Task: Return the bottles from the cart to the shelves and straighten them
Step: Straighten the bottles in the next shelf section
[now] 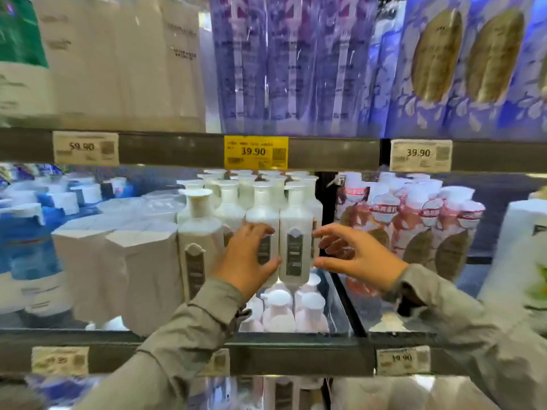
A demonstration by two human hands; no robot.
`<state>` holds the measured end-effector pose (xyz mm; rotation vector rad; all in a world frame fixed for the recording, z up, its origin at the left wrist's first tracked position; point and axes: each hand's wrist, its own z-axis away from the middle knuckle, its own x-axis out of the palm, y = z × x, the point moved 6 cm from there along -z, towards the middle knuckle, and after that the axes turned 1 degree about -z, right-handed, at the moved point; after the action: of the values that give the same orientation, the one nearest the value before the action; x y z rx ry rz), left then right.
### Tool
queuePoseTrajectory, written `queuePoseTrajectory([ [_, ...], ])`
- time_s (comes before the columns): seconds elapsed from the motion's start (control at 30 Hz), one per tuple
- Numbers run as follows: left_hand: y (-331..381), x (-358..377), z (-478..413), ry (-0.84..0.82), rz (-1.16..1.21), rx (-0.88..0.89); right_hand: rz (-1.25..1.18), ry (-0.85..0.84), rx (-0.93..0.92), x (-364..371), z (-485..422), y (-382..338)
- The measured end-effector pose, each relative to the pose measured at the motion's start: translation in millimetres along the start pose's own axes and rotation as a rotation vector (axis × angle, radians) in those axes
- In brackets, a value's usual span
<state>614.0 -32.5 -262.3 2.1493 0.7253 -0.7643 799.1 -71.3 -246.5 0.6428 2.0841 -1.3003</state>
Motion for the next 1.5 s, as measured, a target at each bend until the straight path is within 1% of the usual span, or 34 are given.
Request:
queuePoseTrajectory([
  [0.1,-14,21,-2,0.128,-0.120,0.016,-0.033,0.010,-0.003,26,-4,25],
  [0.23,-26,36,-4,0.307,-0.148,0.119,0.000,0.055,-0.012,51,-18,51],
  [0.3,-33,42,-5,0.354,-0.168,0.134,0.031,0.077,-0.028,59,-24,57],
  [0.37,-41,47,-7,0.320,-0.169,0.099,0.054,0.113,-0.037,64,-28,60],
  [0.43,-46,54,-8,0.258,-0.179,0.076,0.053,0.196,-0.049,65,-31,62],
  [0.53,-45,56,-9,0.273,-0.150,0.070,-0.008,0.323,-0.010,66,-33,71],
  [0.6,-43,56,-10,0.286,-0.148,0.063,-0.039,0.348,0.051,68,-34,79],
  [0.67,-44,55,-12,0.305,-0.151,0.060,-0.084,0.335,0.120,71,-37,85],
  [0.73,-43,56,-12,0.293,-0.182,0.056,-0.224,0.291,0.182,76,-40,89],
  [0.77,-43,56,-12,0.275,-0.161,0.037,-0.314,0.260,0.208,79,-41,92],
  [0.8,-41,56,-11,0.261,-0.136,0.019,-0.386,0.235,0.219,82,-41,94],
  [0.87,-39,55,-10,0.244,-0.138,0.003,-0.444,0.220,0.209,83,-44,96],
  [1.03,-45,57,-11,0.211,-0.158,-0.008,-0.493,0.272,0.190,80,-57,90],
  [1.17,-41,53,-14,0.273,-0.228,0.028,-0.439,0.331,0.204,81,-61,90],
  [1.33,-28,48,-31,0.379,-0.259,0.047,-0.433,0.293,0.240,82,-59,97],
  [1.5,-29,48,-36,0.389,-0.345,0.058,-0.463,0.292,0.268,81,-61,102],
])
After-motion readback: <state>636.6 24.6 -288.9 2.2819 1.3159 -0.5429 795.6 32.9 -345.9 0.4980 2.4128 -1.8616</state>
